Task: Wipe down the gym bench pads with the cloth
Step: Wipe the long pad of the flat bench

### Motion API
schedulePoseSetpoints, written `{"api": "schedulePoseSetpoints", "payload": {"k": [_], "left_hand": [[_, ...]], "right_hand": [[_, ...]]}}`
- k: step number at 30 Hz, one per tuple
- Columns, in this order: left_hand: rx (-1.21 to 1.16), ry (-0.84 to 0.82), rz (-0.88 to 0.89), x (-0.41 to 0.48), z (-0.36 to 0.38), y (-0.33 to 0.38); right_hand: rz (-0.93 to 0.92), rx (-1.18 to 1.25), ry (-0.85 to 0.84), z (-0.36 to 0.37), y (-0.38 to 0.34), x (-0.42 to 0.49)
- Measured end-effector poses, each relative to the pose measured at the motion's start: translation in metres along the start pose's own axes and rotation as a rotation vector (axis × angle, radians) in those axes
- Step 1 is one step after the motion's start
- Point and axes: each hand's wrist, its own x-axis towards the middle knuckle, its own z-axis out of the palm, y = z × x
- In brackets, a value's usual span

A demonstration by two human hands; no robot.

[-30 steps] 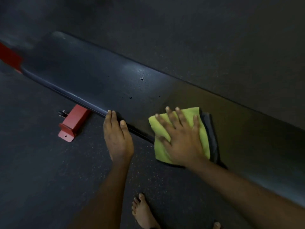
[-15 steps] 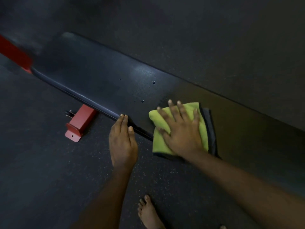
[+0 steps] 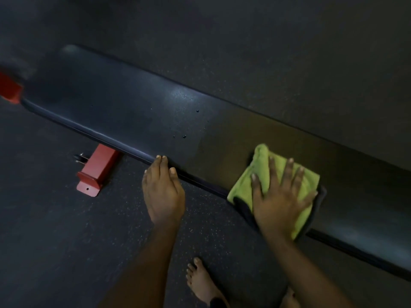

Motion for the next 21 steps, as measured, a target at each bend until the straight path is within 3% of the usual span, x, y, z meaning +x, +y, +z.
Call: {"api": "schedulePoseSetpoints", "payload": {"k": [6, 12, 17, 21], "left_hand": [[0.009, -0.014, 0.031, 0.003, 0.001, -0.008], [-0.246, 0.057, 0.054, 0.016, -0.01, -0.022], [-0.227, 0.099, -0.072, 0.054, -0.018, -0.053], [-0.137, 0.071, -0.039, 0.065, -0.022, -0.067]], "right_hand": [[-0.105, -0.045, -0.065, 0.008, -0.066, 0.056], [-0.168, -0.026, -0.06, 0.01, -0.127, 0.109], [-0.591, -0.101, -0.099, 0.017, -0.129, 0.01], [-0.685, -0.132, -0.125, 0.013, -0.151, 0.08]]}}
